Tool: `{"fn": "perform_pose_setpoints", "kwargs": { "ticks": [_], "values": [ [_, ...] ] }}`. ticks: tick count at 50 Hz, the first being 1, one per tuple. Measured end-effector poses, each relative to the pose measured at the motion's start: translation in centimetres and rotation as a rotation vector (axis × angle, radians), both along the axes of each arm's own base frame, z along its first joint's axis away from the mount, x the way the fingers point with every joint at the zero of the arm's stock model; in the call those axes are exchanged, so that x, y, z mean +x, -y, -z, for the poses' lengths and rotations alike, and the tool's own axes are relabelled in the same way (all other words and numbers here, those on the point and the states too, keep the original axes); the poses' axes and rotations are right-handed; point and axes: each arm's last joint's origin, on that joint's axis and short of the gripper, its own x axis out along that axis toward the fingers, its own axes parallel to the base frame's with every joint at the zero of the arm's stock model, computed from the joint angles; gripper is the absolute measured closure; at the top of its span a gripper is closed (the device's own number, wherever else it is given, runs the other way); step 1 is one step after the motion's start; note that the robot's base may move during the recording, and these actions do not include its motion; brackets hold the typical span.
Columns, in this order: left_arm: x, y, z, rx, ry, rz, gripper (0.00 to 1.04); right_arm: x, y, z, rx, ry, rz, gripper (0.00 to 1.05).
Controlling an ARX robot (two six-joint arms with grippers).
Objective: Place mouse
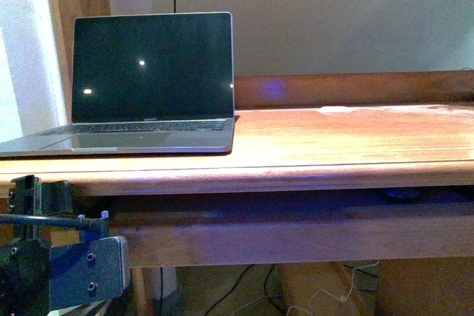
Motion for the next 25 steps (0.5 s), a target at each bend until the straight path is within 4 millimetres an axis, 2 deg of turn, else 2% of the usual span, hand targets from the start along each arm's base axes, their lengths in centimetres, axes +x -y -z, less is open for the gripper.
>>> {"fn": "perform_pose_setpoints", "kwargs": {
  "ticks": [13,25],
  "values": [
    [0.4,0.6,0.4,0.0,-0.011,0.005,0.08,0.0,0.0,0.0,0.0,0.0,0.0,0.07],
    [-0.7,2.2,0.2,-0.079,-0.138,-0.008,0.08,0.0,0.0,0.0,0.0,0.0,0.0,0.07]
  ]
}}
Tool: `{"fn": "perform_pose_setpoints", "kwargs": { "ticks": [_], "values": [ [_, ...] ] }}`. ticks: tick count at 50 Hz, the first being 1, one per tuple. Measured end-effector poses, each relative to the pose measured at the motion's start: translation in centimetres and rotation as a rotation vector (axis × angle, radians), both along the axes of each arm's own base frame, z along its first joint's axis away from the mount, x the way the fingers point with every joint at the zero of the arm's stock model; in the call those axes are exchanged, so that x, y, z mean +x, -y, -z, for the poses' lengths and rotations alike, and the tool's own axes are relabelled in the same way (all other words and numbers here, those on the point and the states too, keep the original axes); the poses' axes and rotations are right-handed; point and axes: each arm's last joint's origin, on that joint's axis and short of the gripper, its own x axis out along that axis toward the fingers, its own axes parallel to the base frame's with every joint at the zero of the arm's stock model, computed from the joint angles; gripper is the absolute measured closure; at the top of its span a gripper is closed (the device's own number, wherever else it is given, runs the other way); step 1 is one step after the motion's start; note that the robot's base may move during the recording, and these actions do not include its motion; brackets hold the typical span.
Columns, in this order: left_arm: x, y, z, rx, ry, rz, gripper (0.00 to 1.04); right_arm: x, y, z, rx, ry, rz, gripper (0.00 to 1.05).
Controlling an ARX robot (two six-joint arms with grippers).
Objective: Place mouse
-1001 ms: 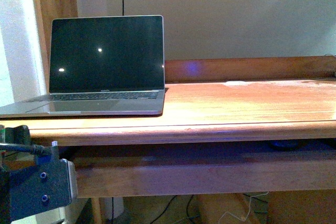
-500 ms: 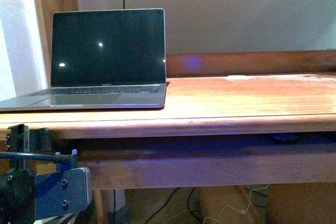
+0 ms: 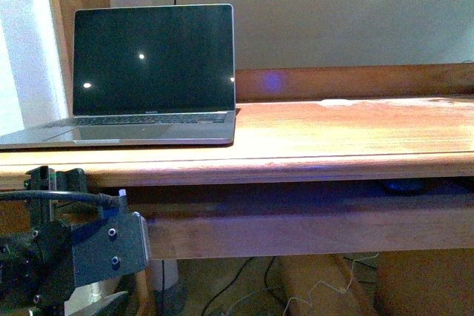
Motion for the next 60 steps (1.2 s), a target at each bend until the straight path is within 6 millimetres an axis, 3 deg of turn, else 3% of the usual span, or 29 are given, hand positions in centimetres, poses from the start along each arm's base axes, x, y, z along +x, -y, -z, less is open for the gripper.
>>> {"fn": "perform_pose_setpoints", "kwargs": {
  "ticks": [47,60],
  "values": [
    [-11.2,7.7,-2.6,-0.378,-0.496,0.168,0.08,0.0,0.0,0.0,0.0,0.0,0.0,0.07],
    [-13.8,8.6,-3.2,-0.456,-0.584,0.181,0.08,0.0,0.0,0.0,0.0,0.0,0.0,0.07]
  ]
}}
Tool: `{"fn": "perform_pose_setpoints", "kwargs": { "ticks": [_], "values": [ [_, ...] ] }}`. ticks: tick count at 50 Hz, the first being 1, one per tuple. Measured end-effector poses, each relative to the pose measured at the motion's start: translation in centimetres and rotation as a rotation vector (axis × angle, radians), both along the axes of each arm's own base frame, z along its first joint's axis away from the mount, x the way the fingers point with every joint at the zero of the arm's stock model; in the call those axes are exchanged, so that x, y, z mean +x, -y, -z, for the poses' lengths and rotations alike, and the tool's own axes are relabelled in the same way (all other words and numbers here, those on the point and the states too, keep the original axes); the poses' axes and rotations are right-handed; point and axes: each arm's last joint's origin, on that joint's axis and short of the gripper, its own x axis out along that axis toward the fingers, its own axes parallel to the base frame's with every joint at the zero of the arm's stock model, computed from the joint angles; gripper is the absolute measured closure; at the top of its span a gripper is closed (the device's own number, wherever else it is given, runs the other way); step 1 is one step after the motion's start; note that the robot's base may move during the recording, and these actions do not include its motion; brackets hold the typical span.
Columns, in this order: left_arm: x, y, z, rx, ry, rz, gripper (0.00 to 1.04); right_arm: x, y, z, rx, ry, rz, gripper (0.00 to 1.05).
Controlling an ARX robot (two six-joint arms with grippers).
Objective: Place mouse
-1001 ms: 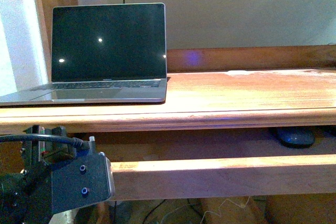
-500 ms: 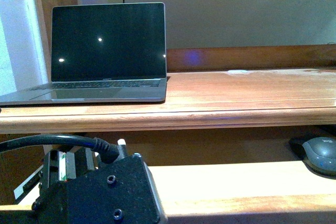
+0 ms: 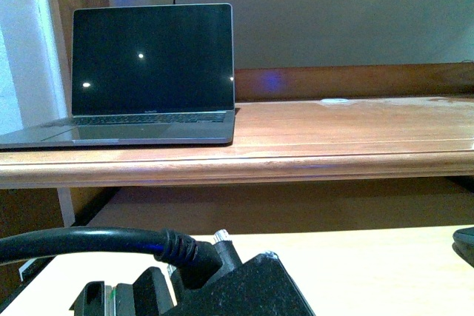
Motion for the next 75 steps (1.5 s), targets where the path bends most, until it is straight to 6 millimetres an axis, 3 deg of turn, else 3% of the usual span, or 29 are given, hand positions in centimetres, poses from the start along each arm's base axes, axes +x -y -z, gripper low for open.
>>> {"fn": "perform_pose_setpoints", "kwargs": {
  "ticks": [24,50,58,66,75],
  "values": [
    [1.9,-1.6,-1.3,-0.202,-0.089,-0.246,0.08,0.0,0.0,0.0,0.0,0.0,0.0,0.07],
    [1.5,-1.7,-5.8,-0.461,-0.111,-0.331,0.08,0.0,0.0,0.0,0.0,0.0,0.0,0.07],
    [1.6,-3.9,-8.8,-0.599,0.045,-0.577,0.08,0.0,0.0,0.0,0.0,0.0,0.0,0.07],
    [1.4,-6.5,-10.3,-0.637,0.178,-0.825,0.08,0.0,0.0,0.0,0.0,0.0,0.0,0.07],
    [-1.9,-9.7,-10.9,-0.645,0.304,-1.058,0.08,0.0,0.0,0.0,0.0,0.0,0.0,0.07]
  ]
}}
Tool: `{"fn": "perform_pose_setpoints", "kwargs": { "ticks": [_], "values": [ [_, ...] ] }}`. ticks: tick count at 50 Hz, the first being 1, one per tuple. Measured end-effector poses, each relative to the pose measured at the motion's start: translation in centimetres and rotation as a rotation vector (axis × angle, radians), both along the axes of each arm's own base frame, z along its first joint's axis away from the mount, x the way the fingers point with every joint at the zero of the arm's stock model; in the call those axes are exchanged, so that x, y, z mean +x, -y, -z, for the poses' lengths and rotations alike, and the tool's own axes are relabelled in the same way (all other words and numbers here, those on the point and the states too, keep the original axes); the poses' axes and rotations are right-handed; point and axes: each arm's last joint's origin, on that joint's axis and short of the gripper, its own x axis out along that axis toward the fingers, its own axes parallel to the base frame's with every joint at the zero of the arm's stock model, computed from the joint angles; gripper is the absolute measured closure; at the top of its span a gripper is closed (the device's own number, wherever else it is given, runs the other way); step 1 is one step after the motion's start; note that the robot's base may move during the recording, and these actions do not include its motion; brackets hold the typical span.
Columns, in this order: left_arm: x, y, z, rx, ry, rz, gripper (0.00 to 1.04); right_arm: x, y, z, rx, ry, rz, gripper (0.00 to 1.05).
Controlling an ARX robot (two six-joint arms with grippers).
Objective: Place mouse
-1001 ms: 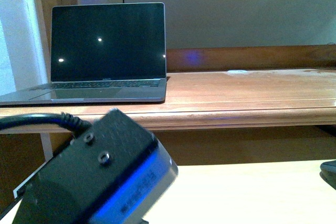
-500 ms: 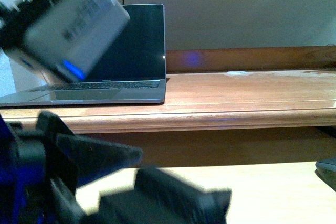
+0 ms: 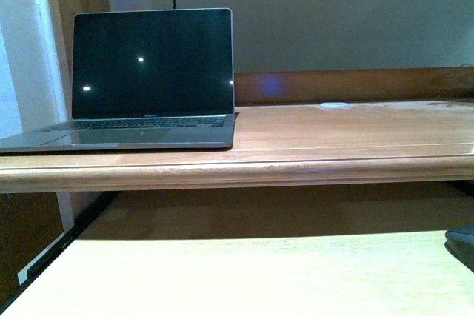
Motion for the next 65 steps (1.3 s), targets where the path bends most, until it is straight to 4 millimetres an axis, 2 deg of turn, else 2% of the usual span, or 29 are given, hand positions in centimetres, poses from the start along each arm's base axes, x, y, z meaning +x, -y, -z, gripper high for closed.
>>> {"fn": "perform_pose_setpoints", "kwargs": {
  "ticks": [9,13,17,24,35,41,46,51,57,65],
  "values": [
    [-4.5,-1.8,1.8,-0.009,-0.041,-0.137,0.08,0.0,0.0,0.0,0.0,0.0,0.0,0.07],
    [-6.0,-1.9,2.6,-0.04,-0.033,-0.154,0.08,0.0,0.0,0.0,0.0,0.0,0.0,0.07],
    [-6.6,-1.7,3.1,-0.073,-0.016,-0.123,0.09,0.0,0.0,0.0,0.0,0.0,0.0,0.07],
    [-6.5,-2.1,5.1,-0.009,-0.025,-0.056,0.29,0.0,0.0,0.0,0.0,0.0,0.0,0.07],
    [-6.5,-3.5,7.1,0.013,-0.016,-0.067,0.61,0.0,0.0,0.0,0.0,0.0,0.0,0.07],
    [-6.5,-4.2,8.2,0.017,-0.017,-0.071,0.85,0.0,0.0,0.0,0.0,0.0,0.0,0.07],
    [-6.5,-4.6,8.8,0.018,-0.017,-0.074,1.01,0.0,0.0,0.0,0.0,0.0,0.0,0.07],
    [-6.5,-5.0,9.4,0.021,-0.017,-0.057,1.02,0.0,0.0,0.0,0.0,0.0,0.0,0.07],
    [-6.5,-6.0,10.0,0.022,-0.014,-0.087,1.02,0.9,-0.8,-0.3,0.038,-0.205,0.025,0.07],
    [-6.5,-6.0,10.6,0.022,-0.02,-0.081,1.02,3.0,-3.2,-2.7,0.017,-0.199,-0.04,0.07]
  ]
}}
